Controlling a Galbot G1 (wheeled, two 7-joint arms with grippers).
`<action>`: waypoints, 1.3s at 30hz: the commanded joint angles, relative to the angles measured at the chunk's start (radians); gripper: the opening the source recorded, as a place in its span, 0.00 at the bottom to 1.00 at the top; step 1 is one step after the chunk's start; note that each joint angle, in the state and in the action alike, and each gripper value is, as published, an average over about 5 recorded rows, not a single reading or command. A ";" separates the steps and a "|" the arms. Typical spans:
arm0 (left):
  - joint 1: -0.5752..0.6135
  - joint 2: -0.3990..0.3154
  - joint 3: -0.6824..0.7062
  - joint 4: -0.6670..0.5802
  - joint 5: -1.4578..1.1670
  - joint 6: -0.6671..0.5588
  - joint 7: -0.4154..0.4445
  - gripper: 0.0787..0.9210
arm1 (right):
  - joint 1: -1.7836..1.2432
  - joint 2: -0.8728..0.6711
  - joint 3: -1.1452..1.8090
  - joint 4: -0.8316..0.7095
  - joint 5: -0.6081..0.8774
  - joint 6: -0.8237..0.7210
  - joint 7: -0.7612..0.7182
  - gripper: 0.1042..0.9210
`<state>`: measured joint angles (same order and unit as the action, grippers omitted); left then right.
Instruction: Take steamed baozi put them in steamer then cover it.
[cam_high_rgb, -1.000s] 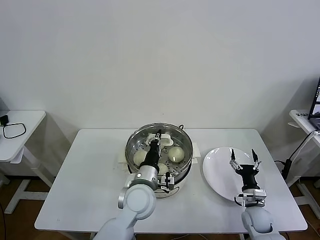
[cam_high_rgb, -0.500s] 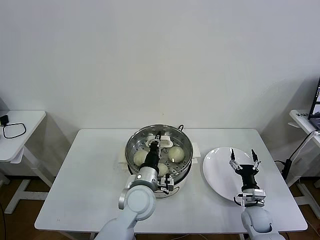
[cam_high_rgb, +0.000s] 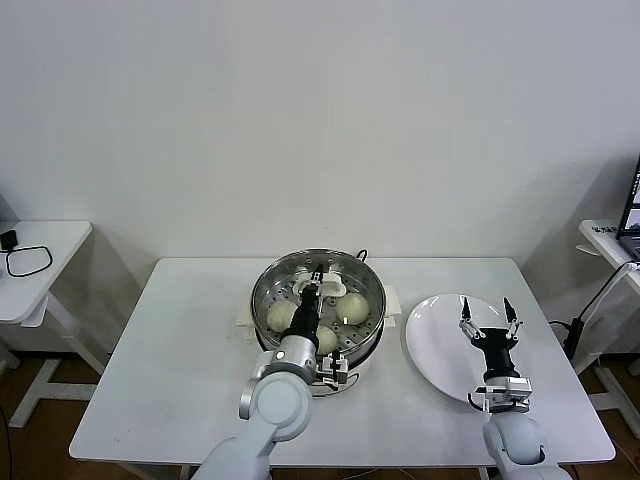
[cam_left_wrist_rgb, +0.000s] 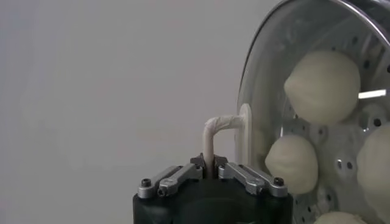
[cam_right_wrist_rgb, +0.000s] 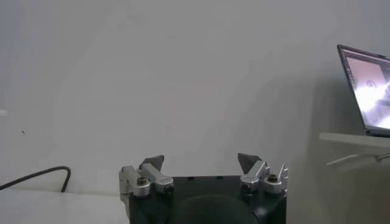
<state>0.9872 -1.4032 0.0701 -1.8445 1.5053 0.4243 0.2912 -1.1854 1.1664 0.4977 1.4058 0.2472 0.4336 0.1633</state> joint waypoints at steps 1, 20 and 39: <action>0.004 -0.002 -0.001 0.010 0.009 -0.010 -0.010 0.13 | 0.001 0.001 -0.001 -0.001 -0.001 0.000 -0.001 0.88; 0.104 0.061 0.001 -0.175 -0.047 -0.008 -0.008 0.58 | 0.002 0.000 -0.009 0.007 -0.008 -0.002 0.001 0.88; 0.284 0.155 -0.365 -0.454 -0.940 -0.064 -0.359 0.88 | -0.062 -0.010 -0.024 0.118 0.095 -0.123 0.018 0.88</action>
<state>1.1973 -1.2817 0.0035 -2.1911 1.2674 0.4148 0.2260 -1.2062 1.1694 0.4745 1.4519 0.2525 0.4036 0.1747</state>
